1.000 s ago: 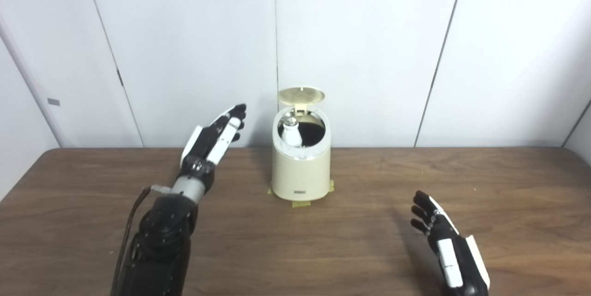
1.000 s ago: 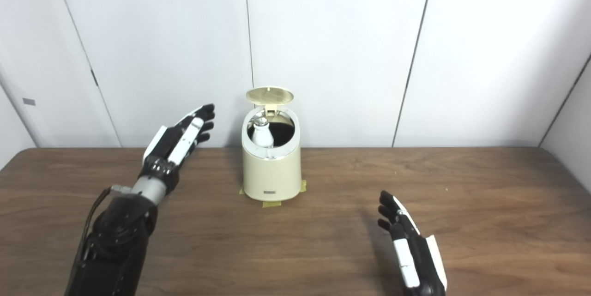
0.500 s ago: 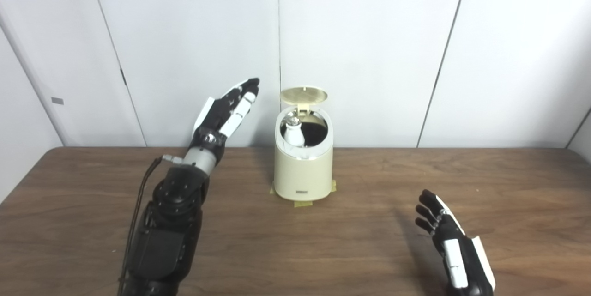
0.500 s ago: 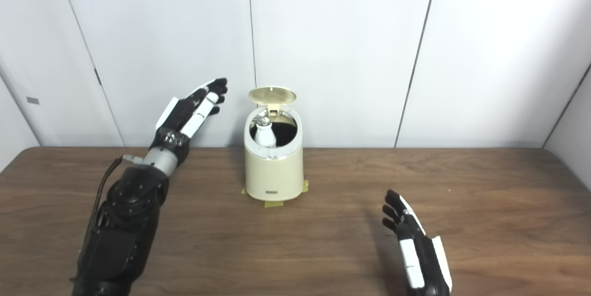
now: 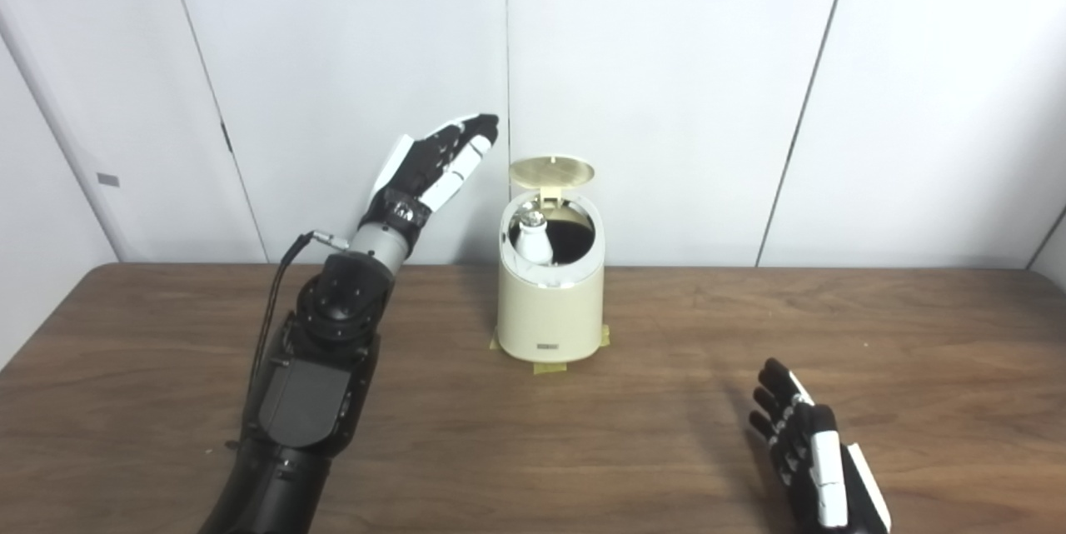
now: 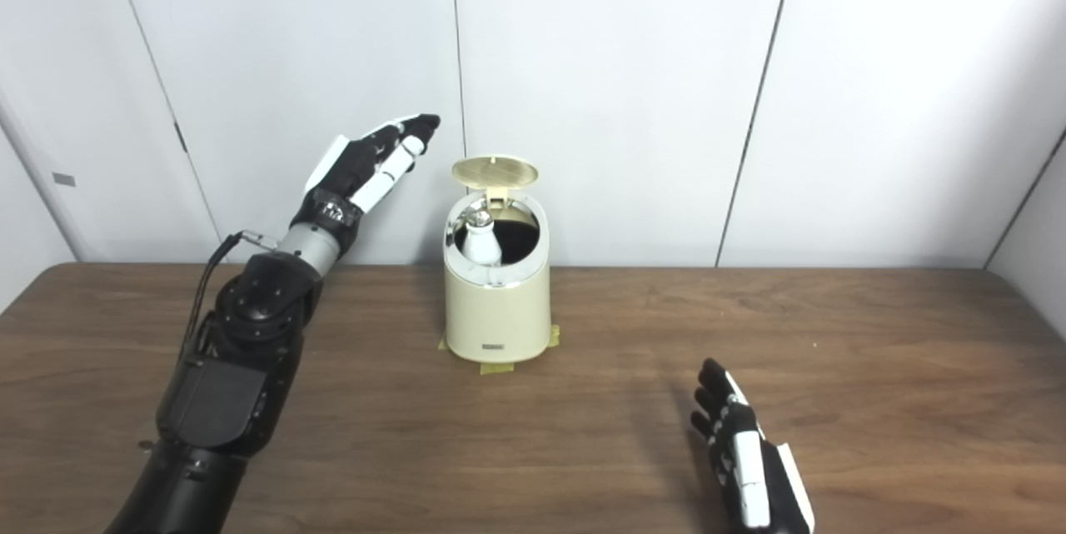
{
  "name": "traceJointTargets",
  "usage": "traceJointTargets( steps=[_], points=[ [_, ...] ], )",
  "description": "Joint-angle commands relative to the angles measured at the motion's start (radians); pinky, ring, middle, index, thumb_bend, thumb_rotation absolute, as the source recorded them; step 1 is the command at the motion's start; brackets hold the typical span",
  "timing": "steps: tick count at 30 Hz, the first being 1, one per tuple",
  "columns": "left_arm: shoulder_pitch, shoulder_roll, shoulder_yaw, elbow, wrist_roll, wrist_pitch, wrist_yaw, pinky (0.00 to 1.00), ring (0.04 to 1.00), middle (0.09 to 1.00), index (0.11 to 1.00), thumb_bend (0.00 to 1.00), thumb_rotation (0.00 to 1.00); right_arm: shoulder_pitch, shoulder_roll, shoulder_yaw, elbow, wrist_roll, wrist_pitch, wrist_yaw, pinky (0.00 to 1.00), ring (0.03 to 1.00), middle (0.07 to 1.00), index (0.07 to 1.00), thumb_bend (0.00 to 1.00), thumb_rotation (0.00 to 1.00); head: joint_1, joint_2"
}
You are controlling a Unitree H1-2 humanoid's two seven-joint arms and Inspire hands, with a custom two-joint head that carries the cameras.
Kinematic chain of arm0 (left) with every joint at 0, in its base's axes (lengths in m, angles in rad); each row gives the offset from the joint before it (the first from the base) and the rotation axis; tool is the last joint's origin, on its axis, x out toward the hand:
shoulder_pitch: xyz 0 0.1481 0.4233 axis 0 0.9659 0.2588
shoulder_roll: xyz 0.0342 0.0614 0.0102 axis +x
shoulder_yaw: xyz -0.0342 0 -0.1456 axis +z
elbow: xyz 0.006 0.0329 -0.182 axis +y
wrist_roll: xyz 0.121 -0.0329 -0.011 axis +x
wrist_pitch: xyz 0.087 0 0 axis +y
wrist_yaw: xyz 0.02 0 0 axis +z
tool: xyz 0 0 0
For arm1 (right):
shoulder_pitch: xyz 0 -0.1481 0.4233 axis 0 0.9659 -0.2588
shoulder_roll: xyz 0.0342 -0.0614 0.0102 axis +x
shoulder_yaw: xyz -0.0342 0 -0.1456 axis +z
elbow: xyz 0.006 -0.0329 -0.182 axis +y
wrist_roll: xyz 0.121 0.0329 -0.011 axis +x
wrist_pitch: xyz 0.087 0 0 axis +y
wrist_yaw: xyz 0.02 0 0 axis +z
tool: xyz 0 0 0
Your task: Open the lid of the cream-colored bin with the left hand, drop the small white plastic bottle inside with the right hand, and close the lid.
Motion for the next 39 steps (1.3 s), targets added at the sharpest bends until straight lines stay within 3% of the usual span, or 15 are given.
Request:
traceJointTargets(
  steps=[1, 14, 22, 27, 32, 39],
  points=[
    [-0.079, 0.004, -0.001, -0.012, 0.009, -0.012, 0.004, 0.9, 0.901, 0.899, 0.876, 0.5, 0.8, -0.008, -0.019, -0.008, -0.05, 0.009, 0.003, 0.012, 0.94, 0.964, 0.967, 0.949, 0.61, 0.99, 0.001, 0.004],
    [-0.105, 0.022, -0.058, 0.006, 0.078, -0.03, -0.012, 0.87, 0.89, 0.884, 0.86, 0.5, 0.83, -0.036, -0.056, -0.012, -0.088, -0.049, 0.075, 0.003, 0.92, 0.948, 0.951, 0.926, 0.63, 0.96, -0.003, 0.02],
    [-0.124, 0.034, -0.103, 0.012, 0.126, 0.008, -0.052, 0.86, 0.886, 0.878, 0.844, 0.49, 0.81, -0.049, -0.043, -0.005, -0.12, -0.075, 0.118, -0.006, 0.9, 0.94, 0.942, 0.914, 0.67, 0.96, -0.006, 0.028],
    [-0.132, 0.063, -0.159, 0.004, 0.203, 0.018, -0.076, 0.88, 0.906, 0.887, 0.843, 0.48, 0.83, -0.049, -0.046, -0.005, -0.12, -0.091, 0.111, -0.004, 0.9, 0.938, 0.941, 0.922, 0.64, 0.99, -0.008, 0.033],
    [-0.138, 0.104, -0.219, -0.008, 0.304, 0.004, -0.09, 0.81, 0.87, 0.871, 0.846, 0.48, 0.8, -0.043, -0.045, 0.003, -0.112, -0.14, 0.108, -0.017, 0.87, 0.922, 0.924, 0.92, 0.66, 0.99, -0.007, 0.039],
    [-0.149, 0.136, -0.249, -0.003, 0.36, -0.012, -0.121, 0.76, 0.828, 0.838, 0.81, 0.48, 0.75, -0.041, -0.045, 0.004, -0.087, -0.162, 0.087, -0.016, 0.88, 0.919, 0.916, 0.92, 0.64, 0.98, -0.007, 0.046]
  ],
)
